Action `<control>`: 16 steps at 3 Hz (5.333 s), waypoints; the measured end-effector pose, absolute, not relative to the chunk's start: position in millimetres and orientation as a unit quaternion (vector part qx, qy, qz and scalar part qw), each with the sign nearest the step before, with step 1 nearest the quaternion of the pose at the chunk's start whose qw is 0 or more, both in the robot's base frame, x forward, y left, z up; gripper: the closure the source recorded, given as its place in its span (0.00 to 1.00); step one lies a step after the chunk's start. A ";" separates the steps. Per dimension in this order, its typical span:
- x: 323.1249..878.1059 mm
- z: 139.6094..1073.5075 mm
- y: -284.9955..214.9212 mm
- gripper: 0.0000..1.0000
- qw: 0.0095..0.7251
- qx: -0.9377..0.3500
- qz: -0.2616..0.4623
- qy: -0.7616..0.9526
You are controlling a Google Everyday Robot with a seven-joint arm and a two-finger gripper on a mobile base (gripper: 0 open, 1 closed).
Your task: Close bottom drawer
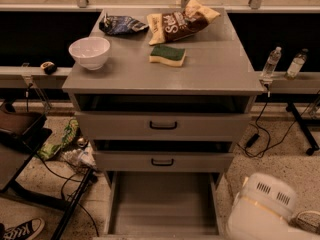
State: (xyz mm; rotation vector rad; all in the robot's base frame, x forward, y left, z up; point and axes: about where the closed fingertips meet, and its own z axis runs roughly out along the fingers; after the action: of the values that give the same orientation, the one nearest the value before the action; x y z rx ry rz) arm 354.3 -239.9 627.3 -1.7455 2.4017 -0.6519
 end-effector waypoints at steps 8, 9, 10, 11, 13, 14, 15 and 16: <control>322.3 262.0 -238.7 0.25 -0.017 -0.557 -0.123 0.821; 288.4 224.4 -241.1 0.48 -0.033 -0.561 -0.085 0.823; 267.0 192.4 -223.4 0.72 -0.018 -0.565 -0.042 0.824; 269.2 165.6 -196.1 0.95 0.026 -0.572 -0.009 0.820; 306.6 130.3 -155.0 1.00 0.120 -0.569 0.009 0.814; 326.3 130.9 -145.3 1.00 0.152 -0.562 -0.010 0.813; 347.8 141.4 -143.6 1.00 0.180 -0.550 -0.046 0.814; 366.3 152.3 -139.8 1.00 0.206 -0.535 -0.069 0.816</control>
Offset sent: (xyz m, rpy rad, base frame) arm 0.0003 -0.0179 -0.1769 0.0979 -0.1178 -0.1754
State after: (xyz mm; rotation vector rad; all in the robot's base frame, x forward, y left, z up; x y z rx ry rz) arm 366.3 -139.8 152.3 -1.4908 2.2736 -0.1934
